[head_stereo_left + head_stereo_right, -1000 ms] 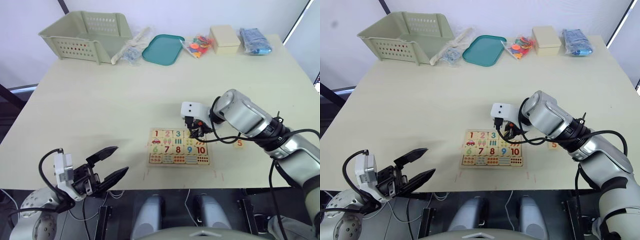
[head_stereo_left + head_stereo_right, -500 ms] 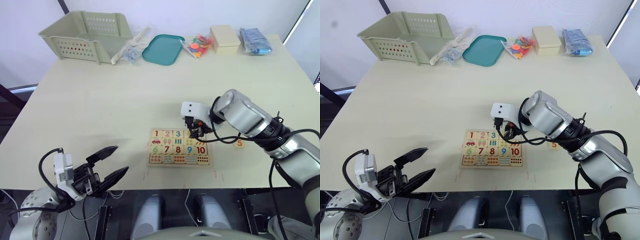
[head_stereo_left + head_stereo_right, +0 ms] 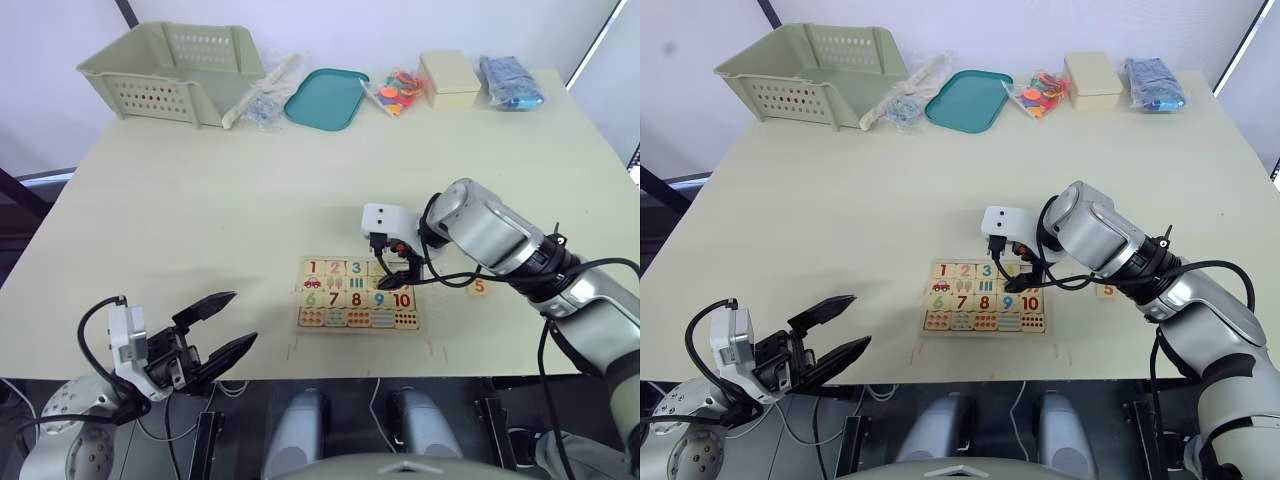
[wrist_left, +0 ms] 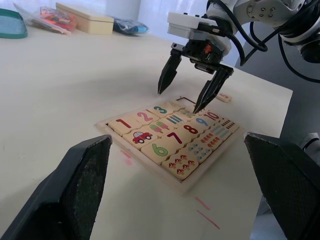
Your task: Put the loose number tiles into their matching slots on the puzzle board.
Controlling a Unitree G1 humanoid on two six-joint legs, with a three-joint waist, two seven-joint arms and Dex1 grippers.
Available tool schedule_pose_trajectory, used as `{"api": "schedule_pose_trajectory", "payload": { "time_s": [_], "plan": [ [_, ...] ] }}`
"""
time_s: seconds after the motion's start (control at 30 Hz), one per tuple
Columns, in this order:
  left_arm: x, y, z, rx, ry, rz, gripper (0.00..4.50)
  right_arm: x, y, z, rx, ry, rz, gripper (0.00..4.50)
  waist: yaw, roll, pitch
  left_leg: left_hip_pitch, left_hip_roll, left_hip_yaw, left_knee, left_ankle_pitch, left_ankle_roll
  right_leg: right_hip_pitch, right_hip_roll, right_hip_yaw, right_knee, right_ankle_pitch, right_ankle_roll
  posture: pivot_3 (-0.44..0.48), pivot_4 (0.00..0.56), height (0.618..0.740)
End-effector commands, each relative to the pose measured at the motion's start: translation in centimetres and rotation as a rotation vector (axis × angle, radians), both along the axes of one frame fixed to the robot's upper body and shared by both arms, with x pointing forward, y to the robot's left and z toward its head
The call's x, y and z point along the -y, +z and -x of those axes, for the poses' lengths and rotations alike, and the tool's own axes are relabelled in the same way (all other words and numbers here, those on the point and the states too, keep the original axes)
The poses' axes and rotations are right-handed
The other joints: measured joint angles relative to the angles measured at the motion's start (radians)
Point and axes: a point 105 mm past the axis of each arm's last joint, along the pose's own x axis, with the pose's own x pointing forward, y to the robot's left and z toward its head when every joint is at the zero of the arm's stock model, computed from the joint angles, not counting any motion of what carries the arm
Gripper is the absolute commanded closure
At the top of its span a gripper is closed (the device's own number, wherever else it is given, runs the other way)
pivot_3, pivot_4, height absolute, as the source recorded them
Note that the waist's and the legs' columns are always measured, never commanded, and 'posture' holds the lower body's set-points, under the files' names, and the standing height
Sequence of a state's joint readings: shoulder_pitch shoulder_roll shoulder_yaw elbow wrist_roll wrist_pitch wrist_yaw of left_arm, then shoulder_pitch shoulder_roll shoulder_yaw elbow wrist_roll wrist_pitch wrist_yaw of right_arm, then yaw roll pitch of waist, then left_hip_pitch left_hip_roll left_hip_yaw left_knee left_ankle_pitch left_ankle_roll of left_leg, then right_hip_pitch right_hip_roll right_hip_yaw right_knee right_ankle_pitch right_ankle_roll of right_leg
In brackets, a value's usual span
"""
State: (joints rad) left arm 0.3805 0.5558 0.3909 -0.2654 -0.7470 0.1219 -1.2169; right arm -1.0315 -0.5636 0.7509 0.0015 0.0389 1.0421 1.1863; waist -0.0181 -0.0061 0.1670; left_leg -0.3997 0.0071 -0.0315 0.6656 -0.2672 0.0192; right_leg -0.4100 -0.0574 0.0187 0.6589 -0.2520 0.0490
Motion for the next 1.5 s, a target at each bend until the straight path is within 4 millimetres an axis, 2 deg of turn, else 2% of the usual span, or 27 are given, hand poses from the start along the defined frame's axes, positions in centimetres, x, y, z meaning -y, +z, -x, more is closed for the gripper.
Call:
{"api": "schedule_pose_trajectory", "payload": {
  "time_s": [0.03, 0.1, 0.3, 0.4, 0.53, 0.63, 0.67, 0.77, 0.87, 0.9, 1.5],
  "plan": [
    [0.4, 0.9, 0.2, 0.045, -0.020, -0.013, 0.00, -0.6, 1.5, -0.2, 0.045, 0.013, -0.046, 0.02, 0.000, 0.000, 0.000, 0.000, 0.000, 0.000, 0.000, 0.000, 0.000, 0.000, 0.000, 0.000, 0.000, 0.000, 0.000, 0.000, 0.150, 0.740],
    [0.4, 0.9, 0.2, 0.046, -0.021, -0.012, 0.00, -0.6, 2.0, -0.1, 0.040, 0.014, -0.083, 0.02, 0.000, 0.000, 0.000, 0.000, 0.000, 0.000, 0.000, 0.000, 0.000, 0.000, 0.000, 0.000, 0.000, 0.000, 0.000, 0.000, 0.150, 0.740],
    [0.3, 1.1, 0.1, 0.051, -0.018, -0.014, 0.00, 0.1, 4.4, 0.9, 0.082, 0.066, -0.373, 0.02, 0.003, -0.001, 0.000, -0.001, 0.000, -0.001, 0.000, 0.000, 0.000, 0.000, -0.001, -0.001, -0.002, 0.001, 0.002, 0.000, 0.150, 0.740],
    [0.2, 1.2, 0.1, 0.052, -0.019, -0.015, 0.00, 0.5, 4.8, 1.3, 0.086, 0.068, -0.494, 0.02, 0.003, -0.001, 0.001, -0.001, 0.000, -0.001, -0.001, 0.000, 0.000, 0.000, 0.000, -0.001, -0.002, 0.001, 0.002, 0.000, 0.150, 0.740],
    [0.2, 1.2, -0.1, 0.053, -0.024, -0.015, 0.00, 1.1, 4.4, 1.5, 0.090, 0.064, -0.551, 0.02, 0.002, -0.001, 0.001, -0.001, 0.000, -0.001, -0.001, 0.000, 0.000, 0.000, 0.001, -0.001, -0.001, 0.001, 0.002, 0.000, 0.150, 0.740],
    [0.2, 1.4, -0.5, 0.056, -0.035, -0.018, 0.00, 2.0, 3.3, 0.9, 0.081, 0.011, -0.566, 1.08, 0.002, -0.001, 0.001, -0.001, 0.000, -0.001, -0.001, 0.000, 0.000, 0.000, 0.002, -0.001, -0.001, 0.001, 0.002, 0.000, 0.150, 0.740],
    [0.1, 1.4, -0.6, 0.057, -0.037, -0.019, 0.00, 2.1, 3.1, 0.7, 0.084, 0.006, -0.561, 1.71, 0.002, -0.001, 0.001, -0.001, 0.000, -0.001, 0.000, 0.000, 0.000, 0.000, 0.002, -0.001, -0.001, 0.001, 0.002, 0.000, 0.150, 0.740],
    [0.1, 1.5, -0.8, 0.059, -0.042, -0.020, 0.00, 2.2, 2.6, 0.3, 0.085, -0.009, -0.560, 2.89, 0.001, -0.001, 0.001, -0.001, 0.000, -0.001, 0.000, 0.000, 0.000, 0.000, 0.002, -0.001, -0.001, 0.001, 0.002, 0.000, 0.150, 0.740],
    [0.1, 1.6, -0.9, 0.059, -0.048, -0.022, 0.00, 2.4, 1.8, -0.3, 0.091, -0.020, -0.540, 4.34, 0.001, -0.001, 0.001, -0.001, 0.000, -0.001, 0.000, 0.000, 0.000, 0.000, 0.002, 0.000, -0.001, 0.001, 0.002, 0.000, 0.150, 0.740],
    [0.1, 1.6, -0.9, 0.059, -0.050, -0.023, 0.00, 2.4, 1.6, -0.4, 0.091, -0.021, -0.534, 4.47, 0.001, -0.001, 0.001, -0.001, 0.000, -0.001, -0.001, 0.000, 0.000, 0.000, 0.003, 0.000, -0.001, 0.001, 0.002, 0.000, 0.150, 0.740],
    [-0.1, 1.8, -0.8, 0.057, -0.045, -0.038, 0.00, 2.6, -0.4, -1.0, 0.082, -0.042, -0.505, 4.47, 0.002, -0.001, 0.001, -0.001, 0.000, -0.001, 0.000, 0.000, 0.000, 0.000, 0.003, 0.000, -0.001, 0.001, 0.003, 0.000, 0.150, 0.740]
  ]
}}
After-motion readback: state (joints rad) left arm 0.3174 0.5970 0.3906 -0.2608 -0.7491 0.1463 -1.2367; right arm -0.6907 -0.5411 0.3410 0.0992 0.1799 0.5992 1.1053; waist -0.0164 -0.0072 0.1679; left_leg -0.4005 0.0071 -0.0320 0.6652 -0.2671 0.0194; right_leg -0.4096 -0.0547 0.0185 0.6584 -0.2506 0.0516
